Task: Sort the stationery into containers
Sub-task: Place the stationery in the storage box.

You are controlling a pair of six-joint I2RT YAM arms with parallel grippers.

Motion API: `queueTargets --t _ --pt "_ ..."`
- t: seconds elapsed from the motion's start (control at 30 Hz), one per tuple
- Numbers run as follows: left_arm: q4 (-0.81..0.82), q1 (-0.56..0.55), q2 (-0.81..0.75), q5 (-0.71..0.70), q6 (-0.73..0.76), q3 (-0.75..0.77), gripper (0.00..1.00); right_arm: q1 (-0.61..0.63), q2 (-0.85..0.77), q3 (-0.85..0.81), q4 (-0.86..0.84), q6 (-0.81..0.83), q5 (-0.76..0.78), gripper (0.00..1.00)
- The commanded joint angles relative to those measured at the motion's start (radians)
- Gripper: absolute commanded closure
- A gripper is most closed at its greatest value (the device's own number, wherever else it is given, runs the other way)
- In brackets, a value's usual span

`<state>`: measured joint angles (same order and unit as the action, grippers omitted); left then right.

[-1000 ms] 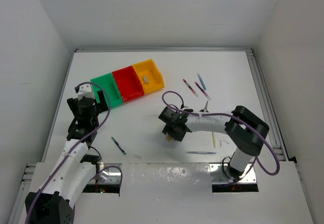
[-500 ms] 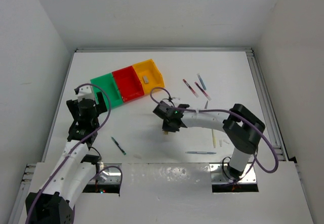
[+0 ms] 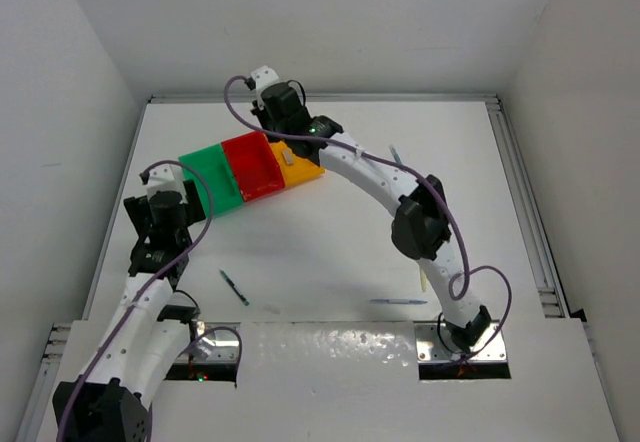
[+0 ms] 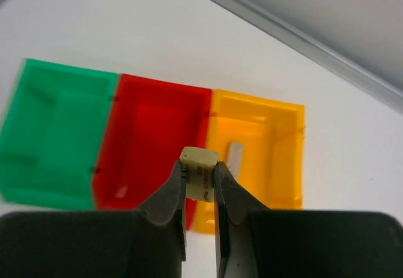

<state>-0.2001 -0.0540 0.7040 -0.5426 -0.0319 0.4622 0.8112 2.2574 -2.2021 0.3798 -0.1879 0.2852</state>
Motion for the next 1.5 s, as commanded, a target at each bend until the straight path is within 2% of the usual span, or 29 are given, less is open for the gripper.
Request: queueTargets --t 0.0,0.27,0.5,0.63,0.97,1.07,1.3,1.33,1.4,1.47 --pt "0.002 0.017 0.02 0.006 -0.005 0.05 0.03 -0.013 0.082 0.03 -0.154 0.18 0.069 1.0" --pt "0.024 0.025 0.043 0.007 0.0 0.032 0.03 -0.055 0.14 0.047 -0.294 0.11 0.129 1.0" --pt "0.056 0.032 0.052 0.007 0.012 0.007 0.03 -0.113 0.16 0.085 -0.298 0.076 0.059 1.0" --pt "0.065 0.037 0.064 0.004 0.018 0.013 0.03 -0.116 0.191 0.096 -0.274 0.174 0.063 1.0" --pt "0.077 0.042 0.098 0.004 0.027 0.021 0.03 -0.13 0.263 0.096 -0.262 0.165 0.08 0.98" --pt "0.088 0.042 0.104 0.004 0.027 0.026 0.03 -0.129 0.264 0.099 -0.266 0.143 0.083 0.93" --pt "0.105 0.046 0.111 -0.002 0.064 0.026 0.02 -0.129 0.254 0.113 -0.283 0.12 0.078 0.71" --pt "0.105 0.046 0.111 -0.006 0.064 0.026 0.01 -0.13 0.245 0.114 -0.283 0.117 0.08 0.65" --pt "0.102 0.048 0.111 -0.008 0.066 0.03 0.0 -0.129 0.231 0.12 -0.283 0.114 0.071 0.63" --pt "0.077 0.048 0.114 -0.003 0.06 0.039 0.0 -0.13 0.203 0.127 -0.292 0.107 0.065 0.56"
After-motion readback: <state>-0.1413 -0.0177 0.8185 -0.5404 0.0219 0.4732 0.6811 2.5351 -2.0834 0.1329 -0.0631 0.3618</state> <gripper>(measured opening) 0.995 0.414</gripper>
